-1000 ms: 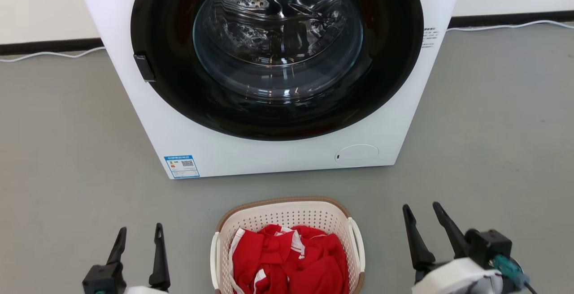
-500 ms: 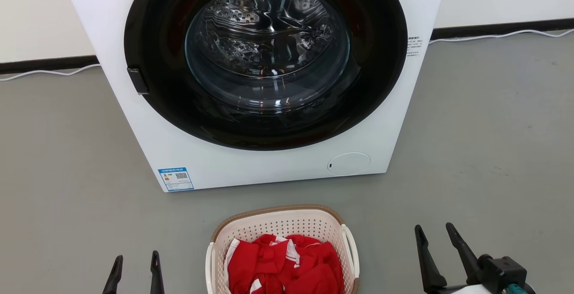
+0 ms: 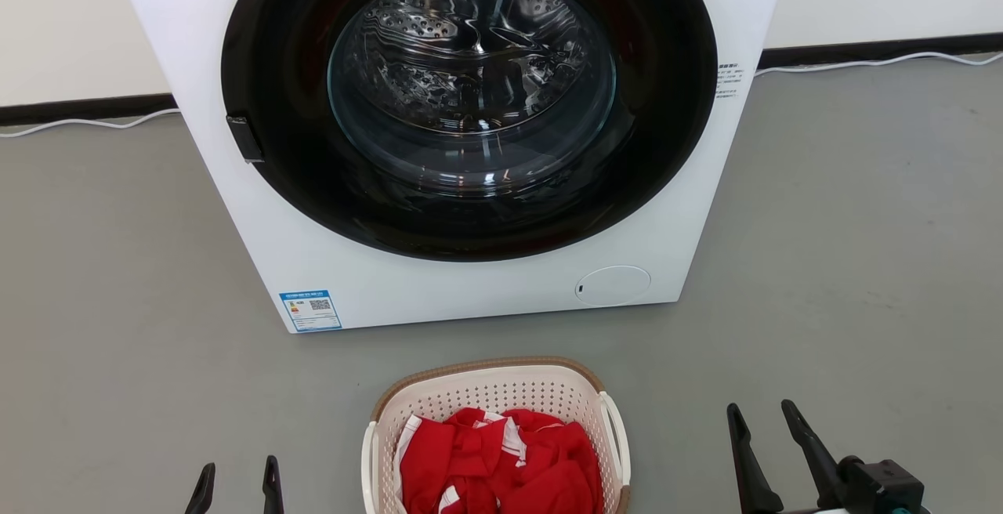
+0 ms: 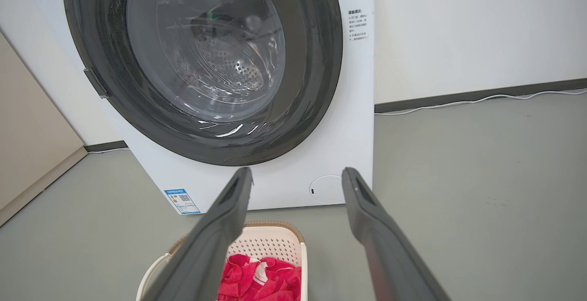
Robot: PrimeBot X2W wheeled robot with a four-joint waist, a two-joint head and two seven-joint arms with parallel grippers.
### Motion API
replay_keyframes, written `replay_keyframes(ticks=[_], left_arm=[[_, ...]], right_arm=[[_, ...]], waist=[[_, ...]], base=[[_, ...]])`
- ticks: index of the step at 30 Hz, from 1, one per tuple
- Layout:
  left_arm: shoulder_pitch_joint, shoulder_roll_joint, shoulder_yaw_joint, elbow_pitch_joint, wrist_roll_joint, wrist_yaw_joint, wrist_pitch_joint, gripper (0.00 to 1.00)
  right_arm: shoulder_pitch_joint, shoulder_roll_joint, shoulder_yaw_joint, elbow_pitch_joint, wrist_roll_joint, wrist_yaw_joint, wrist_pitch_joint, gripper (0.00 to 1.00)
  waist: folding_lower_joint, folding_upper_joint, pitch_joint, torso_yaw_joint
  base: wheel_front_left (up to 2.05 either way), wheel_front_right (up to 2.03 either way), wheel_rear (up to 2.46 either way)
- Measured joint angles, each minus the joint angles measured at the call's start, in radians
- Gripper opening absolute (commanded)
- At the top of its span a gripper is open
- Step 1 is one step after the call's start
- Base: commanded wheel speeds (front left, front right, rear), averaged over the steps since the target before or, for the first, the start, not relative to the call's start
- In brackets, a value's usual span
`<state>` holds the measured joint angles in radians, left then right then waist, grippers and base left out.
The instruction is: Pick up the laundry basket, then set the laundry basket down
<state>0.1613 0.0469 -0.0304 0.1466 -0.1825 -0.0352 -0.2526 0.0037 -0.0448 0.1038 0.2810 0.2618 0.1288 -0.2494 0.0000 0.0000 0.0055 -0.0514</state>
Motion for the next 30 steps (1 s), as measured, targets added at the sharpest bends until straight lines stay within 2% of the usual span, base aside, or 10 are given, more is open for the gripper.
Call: replay_keyframes(ticks=[21, 22, 30], left_arm=[[0.005, -0.001, -0.021, -0.001, -0.013, -0.002, 0.000, 1.00], [0.005, 0.000, -0.022, -0.001, -0.016, -0.010, 0.000, 0.00], [0.009, -0.018, -0.024, 0.058, -0.043, -0.009, 0.015, 0.00]], right_arm=[[0.000, 0.000, -0.008, -0.002, 0.001, 0.000, 0.000, 1.00], [0.000, 0.000, -0.007, -0.002, 0.002, 0.000, 0.000, 0.00], [0.023, 0.011, 0.002, 0.048, 0.031, 0.000, 0.006, 0.00]], waist=[[0.0000, 0.0000, 0.000, 0.011], [0.0000, 0.0000, 0.000, 0.012], [0.0001, 0.0000, -0.001, 0.014]], base=[[0.00, 0.00, 0.00], [0.00, 0.00, 0.00], [0.00, 0.00, 0.00]])
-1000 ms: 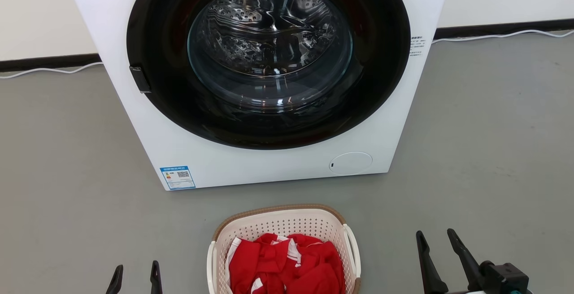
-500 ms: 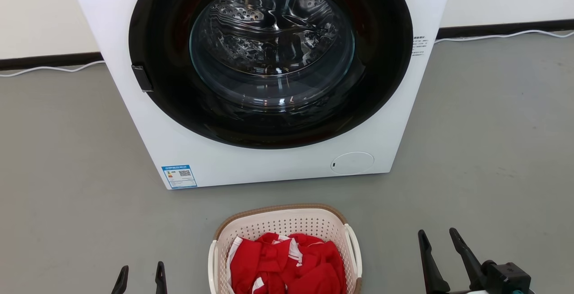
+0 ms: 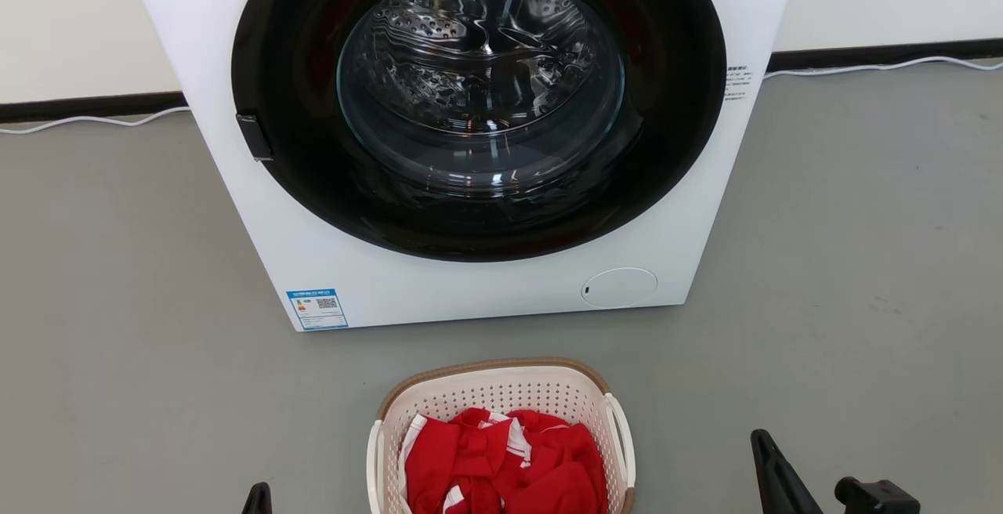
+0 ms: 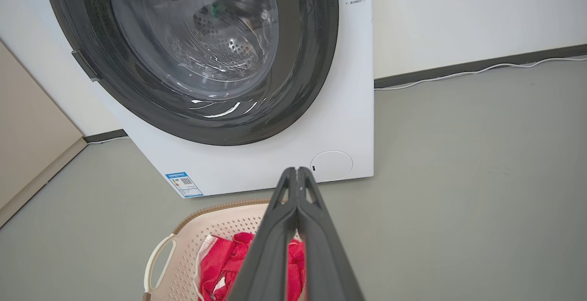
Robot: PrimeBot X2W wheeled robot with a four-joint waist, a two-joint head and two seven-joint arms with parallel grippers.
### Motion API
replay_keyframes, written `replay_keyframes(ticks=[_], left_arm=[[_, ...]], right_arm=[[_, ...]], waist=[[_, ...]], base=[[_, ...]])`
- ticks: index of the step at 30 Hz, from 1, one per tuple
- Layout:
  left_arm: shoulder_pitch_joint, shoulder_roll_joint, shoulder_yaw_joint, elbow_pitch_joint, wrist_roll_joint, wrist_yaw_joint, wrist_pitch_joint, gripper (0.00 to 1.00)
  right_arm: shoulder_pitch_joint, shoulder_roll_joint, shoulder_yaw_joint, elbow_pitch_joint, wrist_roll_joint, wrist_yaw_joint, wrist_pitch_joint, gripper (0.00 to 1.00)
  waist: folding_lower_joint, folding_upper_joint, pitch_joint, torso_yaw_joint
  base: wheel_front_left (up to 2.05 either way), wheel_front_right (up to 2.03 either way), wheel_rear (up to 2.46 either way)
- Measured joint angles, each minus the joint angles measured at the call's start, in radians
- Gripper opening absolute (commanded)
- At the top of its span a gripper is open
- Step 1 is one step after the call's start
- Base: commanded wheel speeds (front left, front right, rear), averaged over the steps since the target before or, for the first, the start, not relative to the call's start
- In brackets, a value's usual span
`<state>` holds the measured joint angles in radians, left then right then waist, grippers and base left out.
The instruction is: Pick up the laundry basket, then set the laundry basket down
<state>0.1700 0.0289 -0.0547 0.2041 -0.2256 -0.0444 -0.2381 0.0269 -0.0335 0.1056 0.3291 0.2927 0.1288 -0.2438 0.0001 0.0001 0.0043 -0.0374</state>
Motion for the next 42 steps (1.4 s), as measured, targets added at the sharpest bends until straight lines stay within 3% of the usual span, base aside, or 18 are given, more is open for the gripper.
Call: replay_keyframes(ticks=[42], left_arm=[[-0.049, 0.001, 0.043, 0.021, -0.473, -0.024, 0.120, 0.00]], right_arm=[[-0.009, -0.015, -0.054, -0.017, 0.470, 0.000, 0.099, 0.00]], waist=[[0.0001, 0.0000, 0.000, 0.013]], base=[[0.00, 0.00, 0.00]])
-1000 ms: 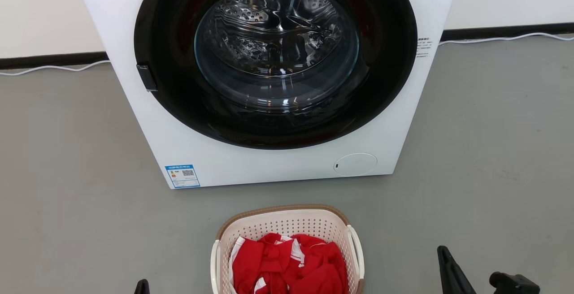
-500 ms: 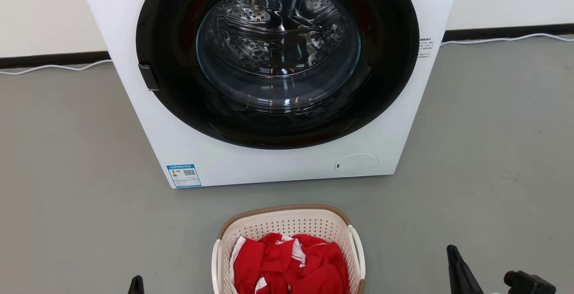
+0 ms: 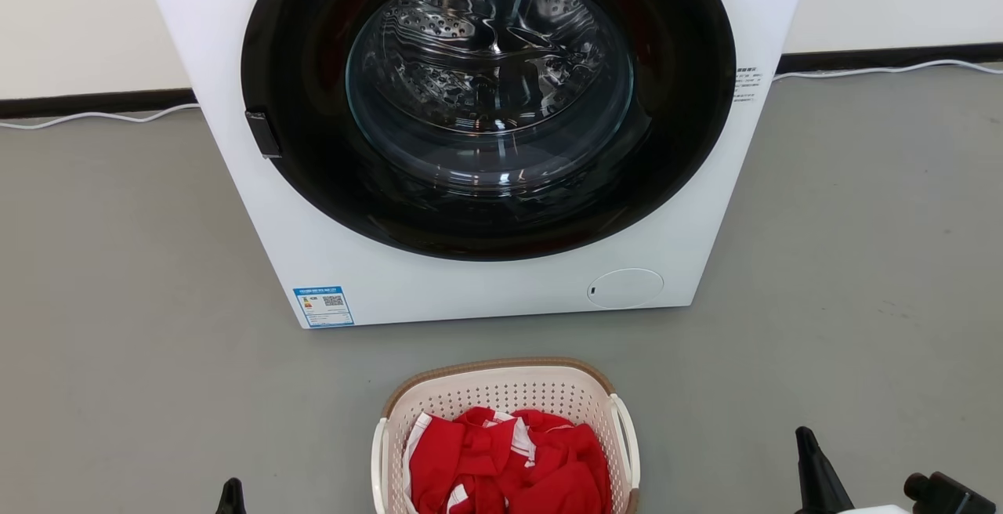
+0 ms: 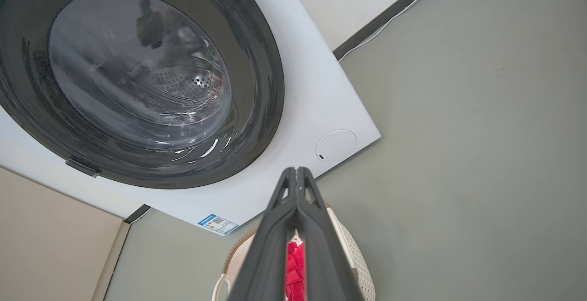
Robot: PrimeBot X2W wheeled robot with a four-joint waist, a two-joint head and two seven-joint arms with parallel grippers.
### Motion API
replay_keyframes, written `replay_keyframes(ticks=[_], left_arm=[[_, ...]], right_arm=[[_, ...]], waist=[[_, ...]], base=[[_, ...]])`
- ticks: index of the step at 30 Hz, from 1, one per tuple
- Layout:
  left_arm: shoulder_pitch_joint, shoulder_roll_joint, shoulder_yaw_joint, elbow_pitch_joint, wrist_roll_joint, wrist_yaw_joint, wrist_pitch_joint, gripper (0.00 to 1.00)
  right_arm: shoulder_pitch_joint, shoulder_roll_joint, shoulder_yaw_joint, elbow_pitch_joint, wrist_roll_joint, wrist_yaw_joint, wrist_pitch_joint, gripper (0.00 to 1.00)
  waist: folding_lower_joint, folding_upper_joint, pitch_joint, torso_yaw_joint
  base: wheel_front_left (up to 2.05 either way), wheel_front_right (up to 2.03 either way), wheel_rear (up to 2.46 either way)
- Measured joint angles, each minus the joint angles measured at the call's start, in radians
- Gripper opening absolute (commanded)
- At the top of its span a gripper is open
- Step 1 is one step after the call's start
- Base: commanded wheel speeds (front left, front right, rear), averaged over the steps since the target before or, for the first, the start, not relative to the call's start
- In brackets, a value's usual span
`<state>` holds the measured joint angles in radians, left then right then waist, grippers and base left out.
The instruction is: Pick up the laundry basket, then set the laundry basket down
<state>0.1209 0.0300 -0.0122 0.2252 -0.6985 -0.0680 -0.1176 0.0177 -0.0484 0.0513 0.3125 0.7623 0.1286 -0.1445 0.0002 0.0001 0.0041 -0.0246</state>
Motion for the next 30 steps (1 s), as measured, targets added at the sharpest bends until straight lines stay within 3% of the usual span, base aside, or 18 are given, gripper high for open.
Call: replay_keyframes(ticks=[30], left_arm=[[-0.063, 0.001, 0.034, 0.016, -0.330, -0.021, 0.082, 0.00]], right_arm=[[-0.035, -0.004, -0.049, -0.012, 0.322, 0.000, 0.074, 0.00]], waist=[[-0.0001, 0.0000, 0.000, 0.009]], base=[[0.00, 0.00, 0.00]])
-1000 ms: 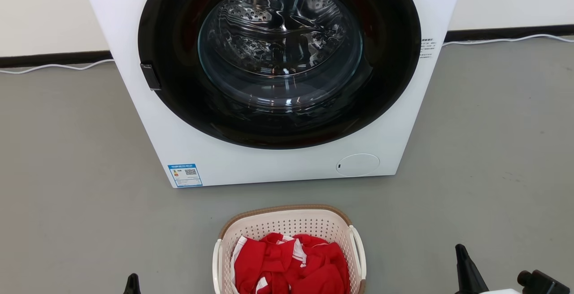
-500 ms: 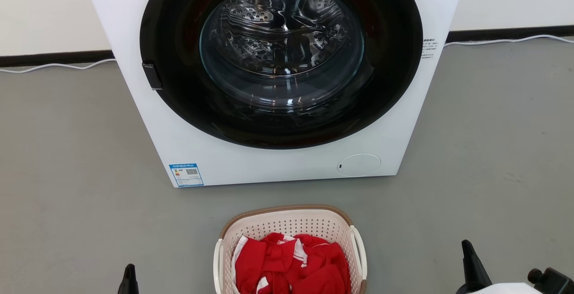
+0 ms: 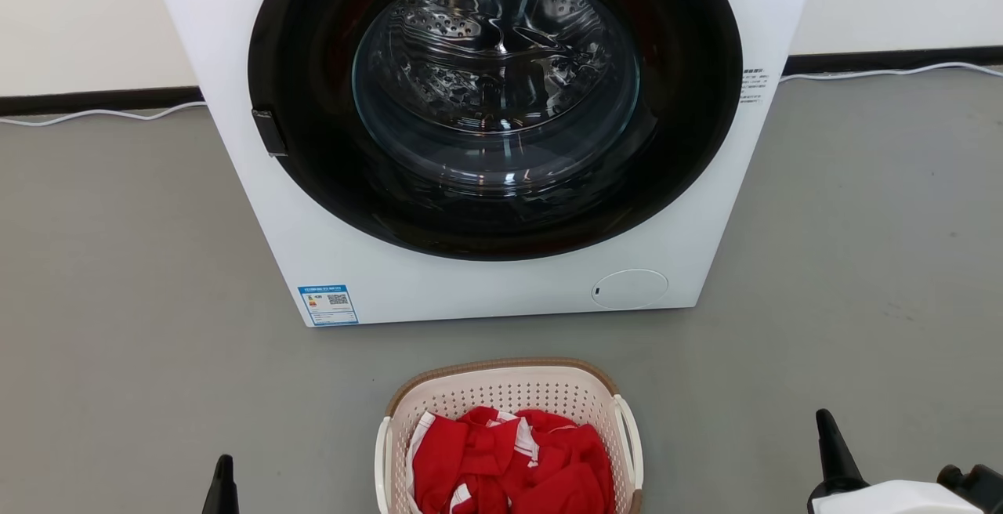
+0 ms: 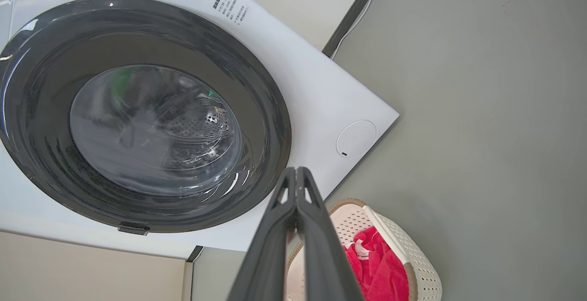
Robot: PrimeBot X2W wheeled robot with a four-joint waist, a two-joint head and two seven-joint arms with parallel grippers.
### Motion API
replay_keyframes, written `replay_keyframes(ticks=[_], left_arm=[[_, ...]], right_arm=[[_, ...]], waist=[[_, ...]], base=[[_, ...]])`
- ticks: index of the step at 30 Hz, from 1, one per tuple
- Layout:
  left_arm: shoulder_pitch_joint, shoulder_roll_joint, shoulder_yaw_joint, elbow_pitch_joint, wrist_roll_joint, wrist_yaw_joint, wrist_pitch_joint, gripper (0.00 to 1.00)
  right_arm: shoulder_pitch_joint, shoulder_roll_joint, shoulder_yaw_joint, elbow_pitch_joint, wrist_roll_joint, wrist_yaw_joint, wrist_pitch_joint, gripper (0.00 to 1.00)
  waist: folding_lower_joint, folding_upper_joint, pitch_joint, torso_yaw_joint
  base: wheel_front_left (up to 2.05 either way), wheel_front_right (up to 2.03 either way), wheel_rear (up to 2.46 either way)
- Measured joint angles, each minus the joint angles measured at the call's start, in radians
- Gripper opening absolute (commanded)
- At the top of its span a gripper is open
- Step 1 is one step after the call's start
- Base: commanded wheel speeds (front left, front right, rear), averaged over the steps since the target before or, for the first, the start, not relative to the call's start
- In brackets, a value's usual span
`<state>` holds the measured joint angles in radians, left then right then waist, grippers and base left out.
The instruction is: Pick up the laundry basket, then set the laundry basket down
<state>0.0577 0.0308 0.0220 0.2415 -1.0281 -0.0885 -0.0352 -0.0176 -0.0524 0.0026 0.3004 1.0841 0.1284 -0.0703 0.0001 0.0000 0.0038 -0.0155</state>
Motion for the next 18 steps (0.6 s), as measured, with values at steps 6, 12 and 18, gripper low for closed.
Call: replay_keyframes(ticks=[6, 12, 18], left_arm=[[-0.019, 0.000, 0.008, 0.002, -0.066, -0.001, 0.017, 0.00], [-0.026, 0.000, 0.014, 0.005, -0.133, -0.005, 0.034, 0.00], [-0.043, 0.001, 0.022, 0.007, -0.199, -0.010, 0.053, 0.00]], right_arm=[[-0.003, -0.001, -0.014, -0.004, 0.066, 0.000, 0.020, 0.00], [-0.004, -0.002, -0.023, -0.007, 0.128, 0.000, 0.040, 0.00], [-0.005, -0.003, -0.034, -0.012, 0.193, 0.000, 0.053, 0.00]], waist=[[0.0000, 0.0000, 0.000, 0.002], [0.0000, 0.0000, 0.000, 0.004], [0.0000, 0.0000, 0.000, 0.006]], base=[[0.00, 0.00, 0.00], [0.00, 0.00, 0.00], [0.00, 0.00, 0.00]])
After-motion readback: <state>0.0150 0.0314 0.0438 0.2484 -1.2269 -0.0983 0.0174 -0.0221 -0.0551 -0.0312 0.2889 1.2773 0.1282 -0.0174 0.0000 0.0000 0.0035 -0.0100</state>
